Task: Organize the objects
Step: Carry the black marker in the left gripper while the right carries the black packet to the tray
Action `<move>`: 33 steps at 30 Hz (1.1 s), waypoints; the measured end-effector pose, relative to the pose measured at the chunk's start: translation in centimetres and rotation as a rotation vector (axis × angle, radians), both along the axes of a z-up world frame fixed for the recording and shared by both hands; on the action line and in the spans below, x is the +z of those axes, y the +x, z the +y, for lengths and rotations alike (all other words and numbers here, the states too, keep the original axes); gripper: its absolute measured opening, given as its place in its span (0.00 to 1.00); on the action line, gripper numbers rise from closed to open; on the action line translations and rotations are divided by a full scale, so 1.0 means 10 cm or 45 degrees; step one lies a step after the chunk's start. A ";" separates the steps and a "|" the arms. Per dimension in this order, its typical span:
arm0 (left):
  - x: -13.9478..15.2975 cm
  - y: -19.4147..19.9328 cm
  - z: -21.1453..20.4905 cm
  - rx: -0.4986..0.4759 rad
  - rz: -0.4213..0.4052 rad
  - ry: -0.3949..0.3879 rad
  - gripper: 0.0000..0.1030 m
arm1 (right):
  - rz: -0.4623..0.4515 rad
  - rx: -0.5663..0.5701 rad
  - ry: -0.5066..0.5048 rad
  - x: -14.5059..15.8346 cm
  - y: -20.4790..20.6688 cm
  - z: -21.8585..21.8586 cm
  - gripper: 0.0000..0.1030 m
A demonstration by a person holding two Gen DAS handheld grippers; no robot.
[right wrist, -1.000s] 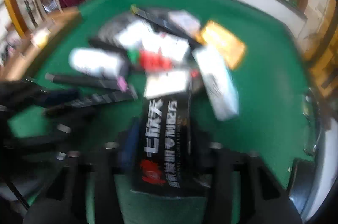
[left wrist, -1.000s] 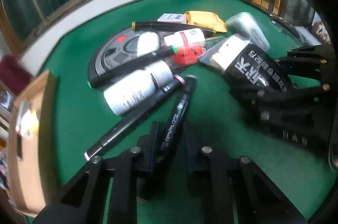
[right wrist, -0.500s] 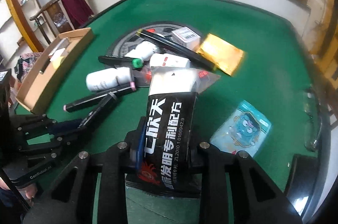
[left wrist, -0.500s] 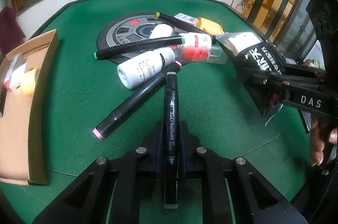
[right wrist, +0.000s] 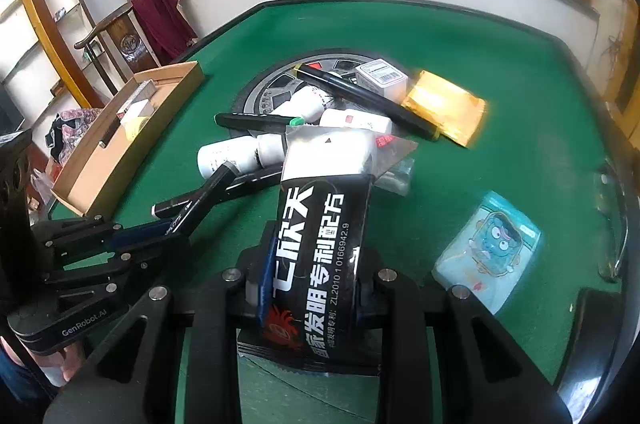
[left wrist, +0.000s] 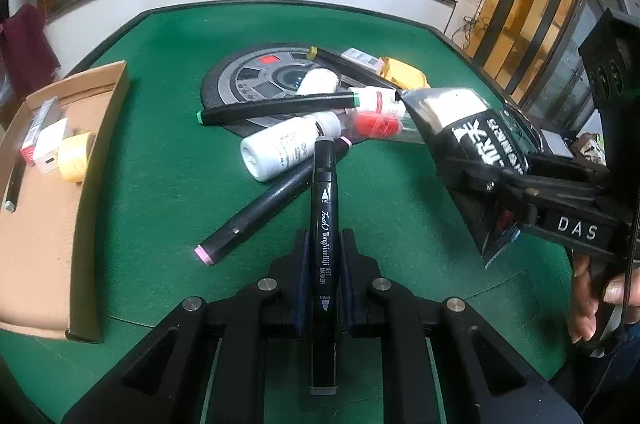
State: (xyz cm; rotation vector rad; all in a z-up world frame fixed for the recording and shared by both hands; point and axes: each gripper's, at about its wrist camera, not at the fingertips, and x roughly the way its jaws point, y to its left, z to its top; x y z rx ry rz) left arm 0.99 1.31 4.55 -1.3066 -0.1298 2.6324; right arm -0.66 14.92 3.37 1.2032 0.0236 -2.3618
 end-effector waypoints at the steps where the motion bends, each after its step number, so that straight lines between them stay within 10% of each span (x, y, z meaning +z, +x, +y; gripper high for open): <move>1: 0.01 0.01 -0.01 -0.001 0.000 0.004 0.11 | -0.004 0.006 -0.005 -0.01 0.00 -0.01 0.25; 33: 0.23 0.10 -0.40 0.094 0.078 0.064 0.12 | -0.041 0.049 -0.066 -0.07 0.02 -0.14 0.25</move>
